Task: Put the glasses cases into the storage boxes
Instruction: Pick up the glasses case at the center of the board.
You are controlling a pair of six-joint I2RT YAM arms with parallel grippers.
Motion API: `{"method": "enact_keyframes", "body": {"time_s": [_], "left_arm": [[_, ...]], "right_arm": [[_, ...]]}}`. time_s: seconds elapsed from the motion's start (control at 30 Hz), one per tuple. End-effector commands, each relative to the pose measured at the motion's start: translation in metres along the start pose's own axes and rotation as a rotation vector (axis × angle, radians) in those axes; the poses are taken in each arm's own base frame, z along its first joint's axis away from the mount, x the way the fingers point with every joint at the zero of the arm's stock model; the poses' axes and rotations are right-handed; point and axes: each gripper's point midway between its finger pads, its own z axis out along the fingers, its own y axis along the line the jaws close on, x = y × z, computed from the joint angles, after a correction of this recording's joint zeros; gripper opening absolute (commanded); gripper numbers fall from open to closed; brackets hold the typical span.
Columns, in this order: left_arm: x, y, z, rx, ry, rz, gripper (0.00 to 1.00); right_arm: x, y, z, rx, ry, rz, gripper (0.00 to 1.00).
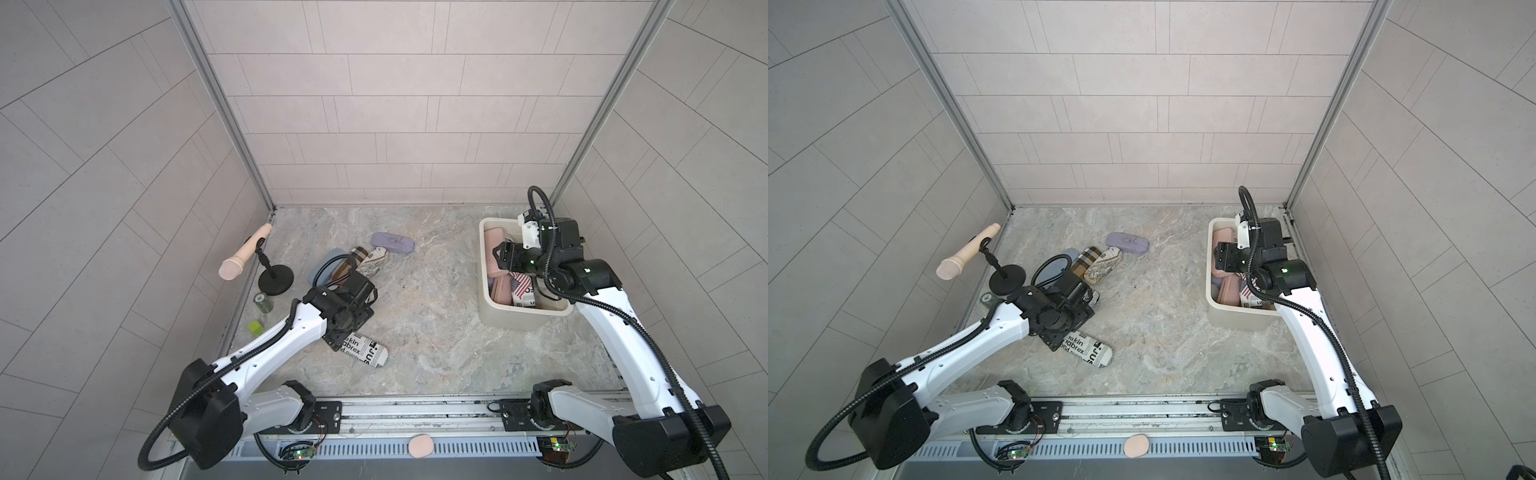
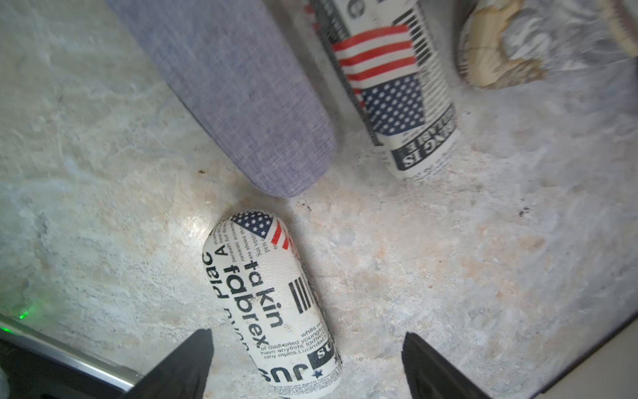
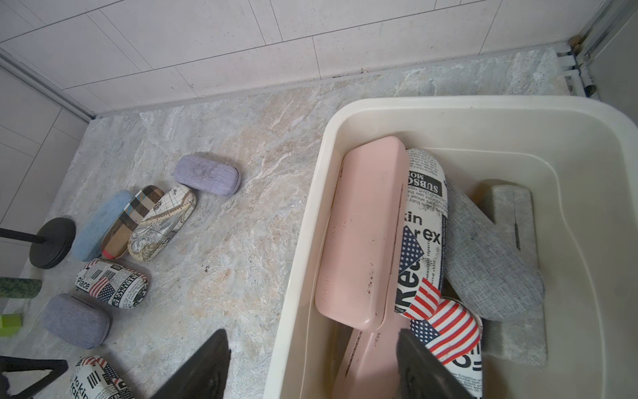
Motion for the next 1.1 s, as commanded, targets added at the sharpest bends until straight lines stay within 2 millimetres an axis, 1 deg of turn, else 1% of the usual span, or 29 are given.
{"method": "enact_keyframes", "body": {"time_s": [0.0,0.17,0.33,0.4,0.6,0.77,0.93,1.07], "left_arm": [[0.012,0.014,0.016,-0.077,0.051,-0.103,0.94],[0.022,0.023,0.033,-0.12,0.083,-0.149,0.94],[0.025,0.023,0.043,-0.122,0.09,-0.155,0.93],[0.028,0.023,0.05,-0.117,0.104,-0.155,0.93],[0.032,0.03,0.066,-0.128,0.107,-0.148,0.9],[0.036,0.022,0.069,-0.098,0.085,-0.096,0.8],[0.047,0.006,0.071,-0.043,0.062,-0.018,0.76],[0.054,-0.001,0.074,-0.03,0.061,0.023,0.71]], "right_arm": [[-0.004,0.004,-0.008,-0.012,-0.035,-0.017,0.79],[-0.003,0.002,-0.013,-0.001,-0.051,-0.018,0.81],[-0.004,0.001,-0.014,0.0,-0.076,-0.016,0.82],[-0.004,0.002,-0.015,-0.001,-0.079,-0.017,0.82],[-0.005,0.002,-0.015,-0.002,-0.08,-0.016,0.82],[-0.006,0.002,-0.015,-0.004,-0.084,-0.012,0.81],[-0.007,0.002,-0.015,-0.005,-0.089,-0.012,0.79],[-0.006,0.002,-0.015,-0.003,-0.085,-0.013,0.78]]}}
